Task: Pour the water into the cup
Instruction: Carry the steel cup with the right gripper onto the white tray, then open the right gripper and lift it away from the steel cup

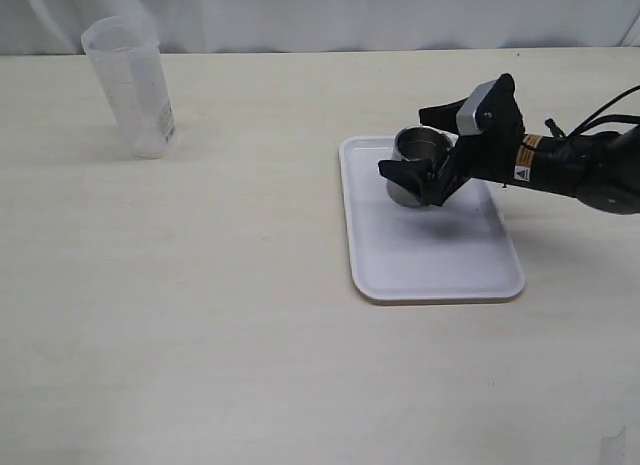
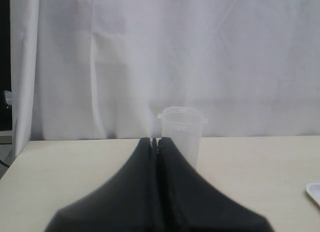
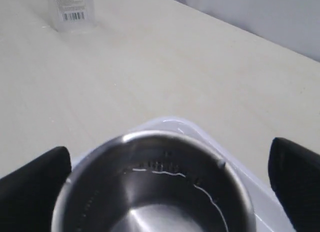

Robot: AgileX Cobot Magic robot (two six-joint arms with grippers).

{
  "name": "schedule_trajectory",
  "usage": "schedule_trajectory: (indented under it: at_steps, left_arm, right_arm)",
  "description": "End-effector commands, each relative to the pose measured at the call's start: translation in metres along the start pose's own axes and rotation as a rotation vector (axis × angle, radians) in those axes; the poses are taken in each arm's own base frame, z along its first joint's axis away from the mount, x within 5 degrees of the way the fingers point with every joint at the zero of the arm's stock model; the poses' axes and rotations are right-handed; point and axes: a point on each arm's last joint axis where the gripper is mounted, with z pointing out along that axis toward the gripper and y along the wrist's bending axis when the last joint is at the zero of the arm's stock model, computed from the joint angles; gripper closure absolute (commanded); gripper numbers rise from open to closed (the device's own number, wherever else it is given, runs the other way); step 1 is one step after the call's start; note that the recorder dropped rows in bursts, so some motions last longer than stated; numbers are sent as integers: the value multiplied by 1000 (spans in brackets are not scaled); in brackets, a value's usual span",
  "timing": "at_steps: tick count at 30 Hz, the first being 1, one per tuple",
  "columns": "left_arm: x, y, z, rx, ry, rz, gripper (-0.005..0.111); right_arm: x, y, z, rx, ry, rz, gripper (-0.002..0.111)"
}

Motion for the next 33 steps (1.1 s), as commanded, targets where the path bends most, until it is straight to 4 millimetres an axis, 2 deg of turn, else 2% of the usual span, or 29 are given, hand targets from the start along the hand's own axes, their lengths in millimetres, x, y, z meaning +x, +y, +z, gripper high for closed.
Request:
schedule_trajectory:
  at_steps: [1, 5, 9, 11, 14, 18, 21, 24, 29, 33]
  left_arm:
    - [1, 0, 0, -1, -1, -16, 107]
    - [1, 0, 0, -1, -1, -16, 107]
    - [1, 0, 0, 0, -3, -13, 107]
    - [1, 0, 0, 0, -3, -13, 107]
    - [1, 0, 0, 0, -3, -13, 107]
    - [1, 0, 0, 0, -5, -14, 107]
    - [0, 0, 0, 0, -6, -14, 107]
    - [0, 0, 0, 0, -6, -14, 107]
    - [0, 0, 0, 0, -6, -14, 107]
    - [1, 0, 0, -2, 5, -14, 107]
  right_arm:
    - [-16, 0, -5, -11, -26, -10, -1]
    - [-36, -3, -12, 3, -58, 30, -1]
    - [-76, -1, -27, -8, -104, 80, -1]
    - [-97, 2, -37, -19, -122, 66, 4]
    - [-129, 10, -54, -35, -144, 38, 18]
    - [-168, 24, -78, -56, -165, 21, 47]
    - [-191, 35, -95, -61, -181, 6, 69]
    - [-210, 46, -110, -76, -205, 18, 84]
    - [-236, 69, -133, -132, -228, -14, 104]
    - [-252, 85, -152, -126, -249, -44, 104]
